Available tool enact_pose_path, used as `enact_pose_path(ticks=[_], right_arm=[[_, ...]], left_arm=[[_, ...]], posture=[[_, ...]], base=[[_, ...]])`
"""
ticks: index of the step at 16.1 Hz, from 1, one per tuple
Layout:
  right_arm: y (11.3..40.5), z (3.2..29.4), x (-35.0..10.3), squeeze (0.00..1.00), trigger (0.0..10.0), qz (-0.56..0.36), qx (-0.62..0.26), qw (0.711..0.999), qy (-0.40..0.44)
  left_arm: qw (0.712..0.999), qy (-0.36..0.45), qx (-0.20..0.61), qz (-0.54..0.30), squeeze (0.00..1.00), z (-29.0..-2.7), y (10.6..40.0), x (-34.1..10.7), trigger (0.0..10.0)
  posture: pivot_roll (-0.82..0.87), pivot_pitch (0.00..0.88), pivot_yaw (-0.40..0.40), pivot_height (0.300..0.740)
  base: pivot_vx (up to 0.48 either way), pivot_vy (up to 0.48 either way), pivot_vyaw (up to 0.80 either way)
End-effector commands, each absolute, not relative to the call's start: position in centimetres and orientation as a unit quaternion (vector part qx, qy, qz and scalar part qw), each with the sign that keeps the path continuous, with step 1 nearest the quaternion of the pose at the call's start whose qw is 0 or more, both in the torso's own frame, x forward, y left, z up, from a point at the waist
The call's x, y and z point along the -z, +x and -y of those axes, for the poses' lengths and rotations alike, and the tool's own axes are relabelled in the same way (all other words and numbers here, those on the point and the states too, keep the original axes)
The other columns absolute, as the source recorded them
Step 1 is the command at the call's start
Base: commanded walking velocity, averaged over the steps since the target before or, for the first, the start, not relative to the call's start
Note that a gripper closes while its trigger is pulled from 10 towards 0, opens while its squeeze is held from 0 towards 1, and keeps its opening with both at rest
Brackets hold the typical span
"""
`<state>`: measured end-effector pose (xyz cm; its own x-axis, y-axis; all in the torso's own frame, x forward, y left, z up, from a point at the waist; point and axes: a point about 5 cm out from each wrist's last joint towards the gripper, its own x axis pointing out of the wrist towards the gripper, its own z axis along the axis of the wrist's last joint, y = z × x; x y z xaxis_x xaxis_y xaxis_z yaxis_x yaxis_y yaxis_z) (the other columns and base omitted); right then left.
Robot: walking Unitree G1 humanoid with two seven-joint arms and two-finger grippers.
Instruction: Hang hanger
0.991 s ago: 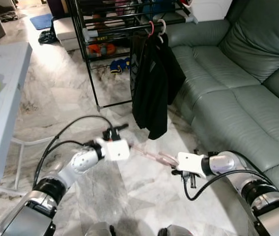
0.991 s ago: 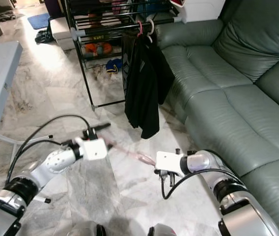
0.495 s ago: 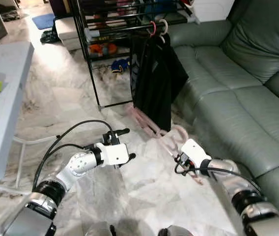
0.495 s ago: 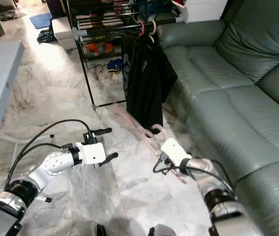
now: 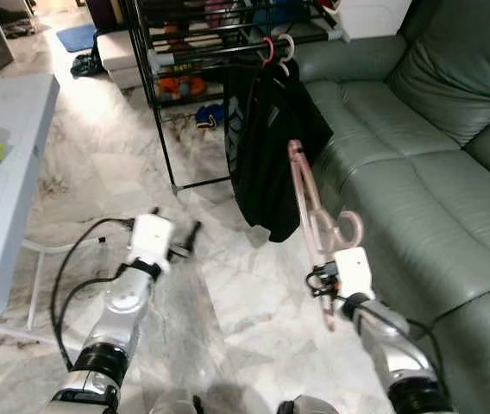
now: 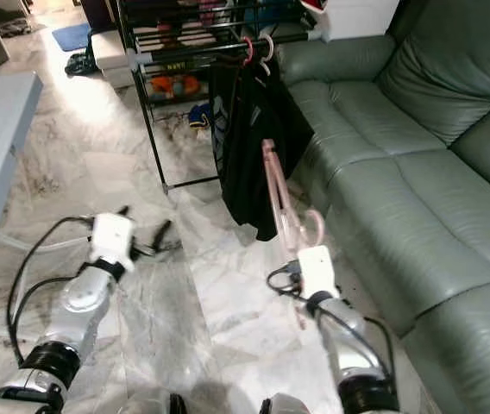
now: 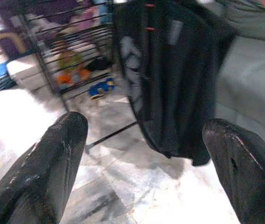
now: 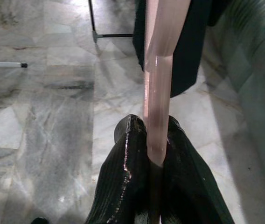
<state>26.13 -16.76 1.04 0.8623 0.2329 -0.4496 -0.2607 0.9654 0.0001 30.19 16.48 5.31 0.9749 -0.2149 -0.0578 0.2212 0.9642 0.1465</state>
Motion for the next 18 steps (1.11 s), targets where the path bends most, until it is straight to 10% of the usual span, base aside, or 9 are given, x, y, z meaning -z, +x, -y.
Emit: enact_pose_path(ticks=[1,11,18], right_arm=[[26.4,16.7,-1.7,0.00,10.0,-0.215,-0.117,0.969,-0.034],[26.8,16.3,-2.4,0.00,10.0,-0.229,-0.108,0.966,-0.043],[27.2,17.3,-2.2,0.00,10.0,-0.250,-0.059,0.964,-0.067]], left_arm=[[0.995,0.059,0.083,-0.009,0.00,-16.8,30.4,-5.9,10.0],[0.998,0.038,0.043,-0.004,0.00,-15.9,30.6,-7.0,10.0],[0.998,0.045,0.041,-0.023,0.00,-14.7,30.7,-7.0,10.0]], posture=[[0.01,0.000,-0.002,0.740],[0.01,0.000,-0.009,0.740],[0.01,0.000,-0.012,0.740]], base=[[0.337,0.304,0.00],[0.339,0.339,0.64],[0.352,-0.201,0.00]])
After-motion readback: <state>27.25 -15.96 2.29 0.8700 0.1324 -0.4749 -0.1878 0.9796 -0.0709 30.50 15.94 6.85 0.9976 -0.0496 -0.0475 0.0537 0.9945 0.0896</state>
